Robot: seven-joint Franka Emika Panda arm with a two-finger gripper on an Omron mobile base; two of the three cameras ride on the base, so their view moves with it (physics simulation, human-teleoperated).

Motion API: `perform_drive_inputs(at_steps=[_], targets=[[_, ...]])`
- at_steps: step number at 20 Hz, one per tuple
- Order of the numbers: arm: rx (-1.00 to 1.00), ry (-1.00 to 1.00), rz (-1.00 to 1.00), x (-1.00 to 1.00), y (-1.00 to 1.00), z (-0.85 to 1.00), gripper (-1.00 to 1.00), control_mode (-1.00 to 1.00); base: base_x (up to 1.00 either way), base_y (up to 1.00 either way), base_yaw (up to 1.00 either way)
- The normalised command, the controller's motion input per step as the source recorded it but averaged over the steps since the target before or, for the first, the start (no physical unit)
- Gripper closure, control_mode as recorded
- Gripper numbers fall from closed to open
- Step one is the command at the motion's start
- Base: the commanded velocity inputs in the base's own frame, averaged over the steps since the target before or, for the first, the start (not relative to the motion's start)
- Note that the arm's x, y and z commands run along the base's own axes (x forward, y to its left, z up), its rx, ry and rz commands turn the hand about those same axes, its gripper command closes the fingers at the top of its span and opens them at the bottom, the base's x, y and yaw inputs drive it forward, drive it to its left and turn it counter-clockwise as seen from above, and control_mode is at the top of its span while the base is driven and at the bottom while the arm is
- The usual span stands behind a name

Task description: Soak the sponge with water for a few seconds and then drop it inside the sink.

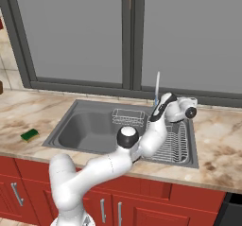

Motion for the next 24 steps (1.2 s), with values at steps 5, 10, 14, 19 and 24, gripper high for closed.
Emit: perform_drive_inputs(at_steps=[5, 10, 14, 19, 24], targets=[[0.04, -0.06, 0.0, -0.23, -0.1, 0.05, -1.0, -1.0, 0.0, 0.0, 0.0], [0.07, -0.1, 0.0, -0.25, -0.12, 0.01, -1.0, -1.0, 0.0, 0.0, 0.0], [0.06, -0.09, 0.0, -0.24, -0.14, 0.02, -1.0, -1.0, 0.0, 0.0, 0.0], [0.04, -0.06, 0.0, -0.5, -0.02, 0.21, -1.0, -1.0, 0.0, 0.0, 0.0], [-0.02, 0.11, -0.02, -0.54, -0.04, 0.43, -1.0, -1.0, 0.0, 0.0, 0.0]])
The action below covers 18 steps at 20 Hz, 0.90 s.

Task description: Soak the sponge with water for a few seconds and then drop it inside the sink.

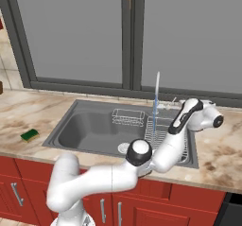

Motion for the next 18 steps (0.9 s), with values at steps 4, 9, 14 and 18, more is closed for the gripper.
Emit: perform_drive_inputs(at_steps=[4, 9, 14, 18], targets=[[-0.09, 0.29, -0.12, -0.5, 0.0, 0.43, -1.0, -1.0, 0.0, 0.0, 0.0], [-0.08, 0.28, -0.18, -0.42, 0.0, 0.38, -1.0, -1.0, 0.0, 0.0, 0.0], [-0.07, 0.24, -0.2, -0.46, 0.0, 0.17, -1.0, -1.0, 0.0, 0.0, 0.0], [-0.08, 0.21, -0.19, -0.43, 0.0, 0.0, -1.0, -1.0, 0.0, 0.0, 0.0]])
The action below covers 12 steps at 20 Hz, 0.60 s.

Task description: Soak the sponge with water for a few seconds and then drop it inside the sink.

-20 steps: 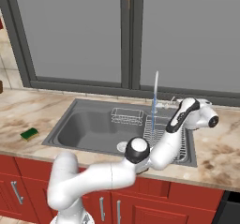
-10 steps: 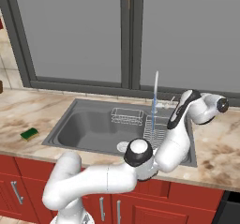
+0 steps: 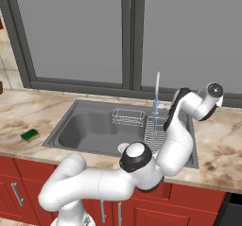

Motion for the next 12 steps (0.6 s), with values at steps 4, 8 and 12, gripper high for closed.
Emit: perform_drive_inputs(at_steps=[4, 8, 12], targets=[[-0.04, 0.17, -0.14, -0.5, 0.05, 0.04, -1.0, -1.0, 0.0, 0.0, 0.0], [-0.02, 0.11, -0.13, -0.51, 0.08, 0.04, -1.0, -1.0, 0.0, 0.0, 0.0], [-0.02, 0.06, -0.1, -0.57, 0.19, 0.11, -1.0, -1.0, 0.0, 0.0, 0.0]])
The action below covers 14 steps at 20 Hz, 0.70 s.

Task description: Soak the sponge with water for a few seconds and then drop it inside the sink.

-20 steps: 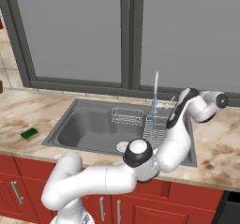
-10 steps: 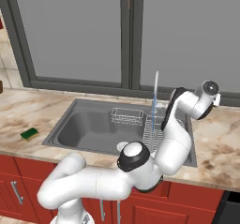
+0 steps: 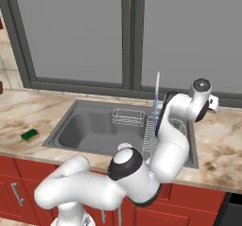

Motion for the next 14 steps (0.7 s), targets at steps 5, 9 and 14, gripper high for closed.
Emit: perform_drive_inputs(at_steps=[5, 9, 14], targets=[[-0.03, 0.01, -0.05, -0.61, 0.36, 0.1, -1.0, -1.0, 0.0, 0.0, 0.0], [-0.03, 0.0, 0.0, -0.65, 0.54, 0.04, -1.0, -1.0, 0.0, 0.0, 0.0], [-0.02, 0.0, 0.0, -0.68, 0.56, 0.03, -1.0, -1.0, 0.0, 0.0, 0.0]])
